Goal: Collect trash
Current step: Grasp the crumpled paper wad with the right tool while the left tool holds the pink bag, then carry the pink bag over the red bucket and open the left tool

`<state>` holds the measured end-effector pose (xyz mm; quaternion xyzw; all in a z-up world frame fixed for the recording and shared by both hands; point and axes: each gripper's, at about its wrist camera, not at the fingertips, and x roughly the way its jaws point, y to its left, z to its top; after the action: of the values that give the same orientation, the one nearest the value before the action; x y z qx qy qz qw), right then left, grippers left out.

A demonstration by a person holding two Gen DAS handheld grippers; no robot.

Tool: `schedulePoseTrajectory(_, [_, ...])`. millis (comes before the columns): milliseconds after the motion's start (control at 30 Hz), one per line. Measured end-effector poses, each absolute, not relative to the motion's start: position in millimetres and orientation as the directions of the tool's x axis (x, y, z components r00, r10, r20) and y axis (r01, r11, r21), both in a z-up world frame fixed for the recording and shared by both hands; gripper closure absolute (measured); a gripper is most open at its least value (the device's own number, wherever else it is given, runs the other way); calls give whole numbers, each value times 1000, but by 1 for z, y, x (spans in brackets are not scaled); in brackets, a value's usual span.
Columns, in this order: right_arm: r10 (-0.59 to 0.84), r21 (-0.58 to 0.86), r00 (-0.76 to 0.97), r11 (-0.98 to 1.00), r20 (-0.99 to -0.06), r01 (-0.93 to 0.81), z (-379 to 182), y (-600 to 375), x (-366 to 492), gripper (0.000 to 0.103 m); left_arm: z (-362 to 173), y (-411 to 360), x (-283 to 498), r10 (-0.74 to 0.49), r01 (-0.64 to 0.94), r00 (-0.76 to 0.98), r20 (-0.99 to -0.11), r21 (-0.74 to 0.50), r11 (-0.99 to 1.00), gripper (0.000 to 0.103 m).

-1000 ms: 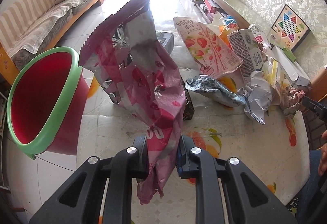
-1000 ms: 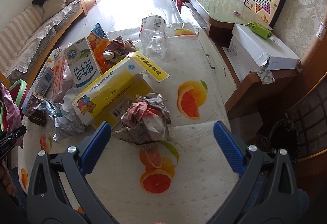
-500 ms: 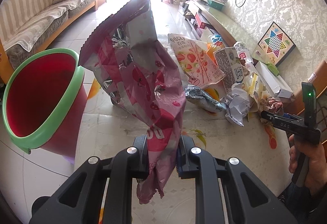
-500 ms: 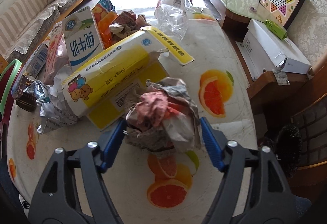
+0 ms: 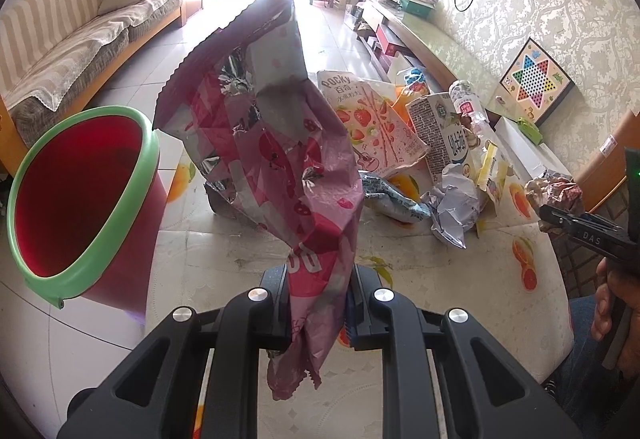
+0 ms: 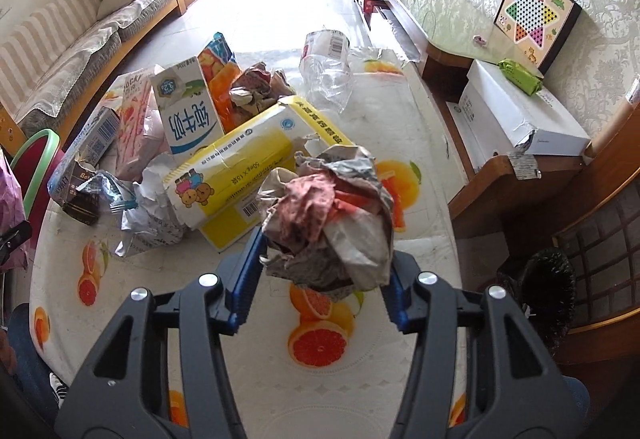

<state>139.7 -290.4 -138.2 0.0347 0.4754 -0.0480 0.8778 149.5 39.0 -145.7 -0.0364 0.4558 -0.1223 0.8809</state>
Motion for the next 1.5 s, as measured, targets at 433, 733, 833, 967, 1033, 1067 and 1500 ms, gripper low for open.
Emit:
schedulePoseTrajectory(433, [-6,-16,612,1000,-791,-11,-89,-208,152,52,-118,79,157,-220,126,620,-753,-180,975,87])
schedulePoseTrajectory(733, [125,16,629,984,-767,-176,-72,-104,181,52,-106,152,170,-114,17,655,-747,-136,990,87])
schedulePoseTrajectory(833, [173,27,626,972,-760,-234,-68,-66,190,52,-105,179,176,-78,-24,660,-747,-124,992,87])
schedulePoseTrajectory(967, [226,36,619,952,-752,-304,-68,-17,201,52,-106,212,184,-33,-72,662,-748,-108,992,87])
schedulePoseTrajectory(1033, [252,43,609,941,-752,-336,-70,7,207,52,-108,227,188,-16,-92,661,-751,-103,990,87])
schedulePoseTrajectory(1067, [264,45,606,935,-751,-351,-70,17,209,52,-110,234,190,-9,-102,659,-752,-101,990,87])
schedulePoseTrajectory(1500, [320,52,558,896,-766,-442,-84,96,226,52,-147,277,210,15,-148,604,-797,-94,984,86])
